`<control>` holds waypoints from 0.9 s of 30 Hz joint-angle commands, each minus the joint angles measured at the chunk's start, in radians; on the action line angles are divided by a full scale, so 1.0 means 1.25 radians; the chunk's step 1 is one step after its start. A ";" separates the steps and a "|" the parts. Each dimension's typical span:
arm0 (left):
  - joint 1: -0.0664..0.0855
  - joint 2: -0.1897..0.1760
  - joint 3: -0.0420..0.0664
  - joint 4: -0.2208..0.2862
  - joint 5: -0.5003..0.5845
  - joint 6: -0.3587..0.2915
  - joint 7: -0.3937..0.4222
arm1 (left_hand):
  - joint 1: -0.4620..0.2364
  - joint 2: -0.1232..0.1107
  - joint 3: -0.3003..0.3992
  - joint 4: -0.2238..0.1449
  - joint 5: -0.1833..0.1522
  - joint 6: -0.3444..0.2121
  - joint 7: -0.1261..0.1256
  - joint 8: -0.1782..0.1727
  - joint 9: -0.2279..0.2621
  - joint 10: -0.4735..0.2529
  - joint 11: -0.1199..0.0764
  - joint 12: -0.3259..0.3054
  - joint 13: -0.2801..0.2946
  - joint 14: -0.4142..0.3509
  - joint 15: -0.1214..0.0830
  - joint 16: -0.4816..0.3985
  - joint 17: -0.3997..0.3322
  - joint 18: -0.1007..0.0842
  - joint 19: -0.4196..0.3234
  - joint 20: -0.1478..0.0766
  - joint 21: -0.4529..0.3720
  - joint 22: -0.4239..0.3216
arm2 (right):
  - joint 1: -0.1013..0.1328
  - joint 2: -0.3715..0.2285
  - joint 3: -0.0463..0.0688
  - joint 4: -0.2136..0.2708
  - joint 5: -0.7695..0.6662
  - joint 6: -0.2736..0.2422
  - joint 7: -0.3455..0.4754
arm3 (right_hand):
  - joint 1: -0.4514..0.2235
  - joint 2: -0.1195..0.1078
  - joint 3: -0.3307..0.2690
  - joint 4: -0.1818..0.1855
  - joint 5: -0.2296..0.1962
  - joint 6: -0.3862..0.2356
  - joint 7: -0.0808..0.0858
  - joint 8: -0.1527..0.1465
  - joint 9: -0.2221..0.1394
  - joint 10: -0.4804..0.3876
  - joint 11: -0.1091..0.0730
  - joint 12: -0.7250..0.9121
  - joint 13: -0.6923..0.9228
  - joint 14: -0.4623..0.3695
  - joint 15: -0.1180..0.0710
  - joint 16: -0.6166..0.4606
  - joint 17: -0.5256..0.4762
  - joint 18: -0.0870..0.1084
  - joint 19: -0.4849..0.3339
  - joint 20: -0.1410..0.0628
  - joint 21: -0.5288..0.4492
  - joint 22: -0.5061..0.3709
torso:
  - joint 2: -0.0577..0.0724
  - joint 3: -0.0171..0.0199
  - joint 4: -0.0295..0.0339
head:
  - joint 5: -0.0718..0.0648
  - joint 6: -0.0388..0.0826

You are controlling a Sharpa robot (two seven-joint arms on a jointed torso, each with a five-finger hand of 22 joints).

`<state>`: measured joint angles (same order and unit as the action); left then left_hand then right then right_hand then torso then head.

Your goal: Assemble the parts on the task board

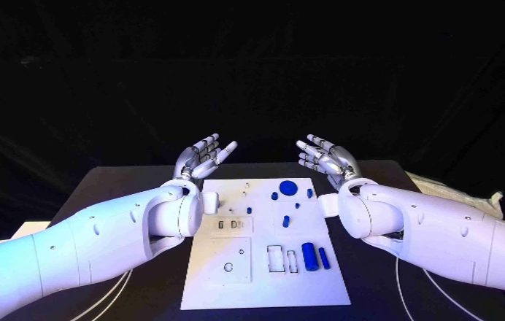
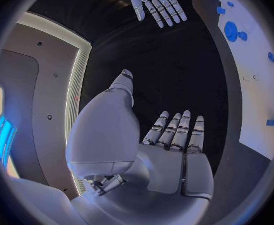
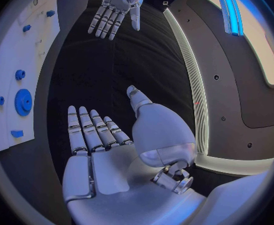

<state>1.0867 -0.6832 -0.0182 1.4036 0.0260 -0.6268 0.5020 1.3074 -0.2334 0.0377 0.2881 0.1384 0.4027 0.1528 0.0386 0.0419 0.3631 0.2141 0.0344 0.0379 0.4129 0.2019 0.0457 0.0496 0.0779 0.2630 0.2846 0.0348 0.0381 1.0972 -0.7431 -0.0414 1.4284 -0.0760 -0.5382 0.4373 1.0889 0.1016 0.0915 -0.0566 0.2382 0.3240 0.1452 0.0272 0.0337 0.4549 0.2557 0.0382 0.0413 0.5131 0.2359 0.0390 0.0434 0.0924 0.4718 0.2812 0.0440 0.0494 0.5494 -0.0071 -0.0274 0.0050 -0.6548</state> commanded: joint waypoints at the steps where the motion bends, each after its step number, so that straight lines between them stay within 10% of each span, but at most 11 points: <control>1: 0.001 0.002 0.000 -0.001 0.006 0.054 0.009 | 0.047 0.016 0.024 0.009 0.004 0.060 0.085 0.010 0.004 0.086 0.024 0.011 0.006 0.104 0.021 0.019 0.012 0.036 0.100 0.006 0.027 0.014 | 0.007 0.007 -0.005 -0.022 -0.082 0.178 -0.052 | 0.086 0.020 0.023 -0.049 0.007 0.064 0.120 0.013 0.007 0.084 0.003 0.012 0.007 0.089 0.000 0.014 0.007 0.022 0.056 0.008 0.015 0.008 | 0.000 0.0001 -0.0008 | 0.000 0.000; 4: 0.001 0.002 0.000 -0.001 0.006 0.054 0.009 | 0.052 0.030 0.060 0.007 0.004 0.117 0.080 0.018 0.009 0.189 0.033 0.026 0.014 0.280 0.018 0.065 0.033 0.049 0.318 0.004 0.093 0.048 | 0.012 0.011 -0.009 -0.038 -0.099 0.221 -0.064 | 0.133 0.018 0.046 -0.096 0.002 0.161 0.114 0.025 0.014 0.215 -0.009 0.028 0.015 0.247 -0.019 0.035 0.017 0.044 0.190 0.006 0.052 0.027 | 0.000 0.0001 -0.0008 | 0.000 0.000; 11: 0.001 0.002 0.000 -0.001 0.006 0.054 0.009 | 0.057 0.076 0.094 -0.004 -0.003 0.279 0.069 0.038 0.018 0.414 -0.005 0.053 0.023 0.421 -0.027 0.100 0.040 0.084 0.477 -0.008 0.141 0.060 | 0.017 0.015 -0.013 -0.051 -0.114 0.258 -0.075 | 0.163 -0.002 0.072 -0.151 -0.006 0.392 0.081 0.048 0.026 0.403 -0.048 0.055 0.018 0.397 -0.062 0.062 0.018 0.075 0.294 -0.005 0.102 0.038 | 0.000 0.0001 -0.0008 | 0.000 0.000; 12: 0.002 -0.023 0.001 0.005 -0.011 0.074 0.016 | 0.058 0.082 0.096 -0.008 -0.003 0.300 0.065 0.040 0.019 0.430 -0.010 0.056 0.023 0.445 -0.034 0.106 0.043 0.085 0.503 -0.014 0.150 0.062 | 0.032 -0.001 -0.012 -0.070 -0.332 0.137 -0.064 | 0.163 -0.004 0.078 -0.157 -0.007 0.419 0.077 0.047 0.026 0.416 -0.052 0.053 0.017 0.413 -0.067 0.062 0.017 0.075 0.309 -0.011 0.109 0.040 | 0.004 -0.0041 -0.0044 | -0.009 -0.006; 14: 0.002 -0.030 0.001 0.012 -0.019 0.083 0.014 | 0.059 0.091 0.095 -0.016 -0.004 0.350 0.061 0.044 0.022 0.460 -0.021 0.061 0.023 0.482 -0.046 0.114 0.047 0.085 0.546 -0.025 0.160 0.064 | 0.035 -0.003 -0.011 -0.073 -0.386 0.133 -0.076 | 0.159 -0.009 0.092 -0.170 -0.009 0.464 0.073 0.046 0.027 0.442 -0.061 0.050 0.016 0.440 -0.075 0.062 0.015 0.074 0.333 -0.021 0.120 0.041 | 0.008 -0.0046 -0.0041 | -0.009 -0.007; 27: 0.002 -0.090 0.009 0.100 -0.079 0.134 0.001 | 0.055 0.106 0.077 -0.058 -0.004 0.407 0.042 0.027 0.019 0.528 -0.043 0.048 0.022 0.582 -0.077 0.107 0.080 0.084 0.666 -0.059 0.166 0.058 | 0.050 -0.005 -0.002 -0.076 -0.857 0.127 -0.233 | 0.146 -0.035 0.132 -0.176 -0.040 0.511 0.057 0.031 0.026 0.518 -0.086 0.026 0.018 0.610 -0.126 0.089 0.029 0.075 0.465 -0.080 0.197 0.065 | 0.052 -0.0147 0.0076 | -0.019 0.003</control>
<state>1.0876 -0.7927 -0.0093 1.5113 -0.0334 -0.5109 0.4983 1.3725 -0.1246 0.1344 0.2407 0.1383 0.8728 0.2122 0.0804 0.0651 0.9769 0.1724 0.0988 0.0636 1.0809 0.1229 0.1754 0.1321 0.1714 1.0243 0.2265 0.2324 0.1119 1.1589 -0.7501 -0.0443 1.3278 -0.8803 -0.3704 0.2472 1.2768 0.0840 0.2407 -0.2744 0.2216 0.9179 0.2294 0.0731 0.0631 1.0435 0.1709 0.0803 0.0611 1.1352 0.1188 0.1130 0.0662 0.1699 0.9482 0.2243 0.2268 0.1074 0.5921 -0.0203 -0.0229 -0.0154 -0.6574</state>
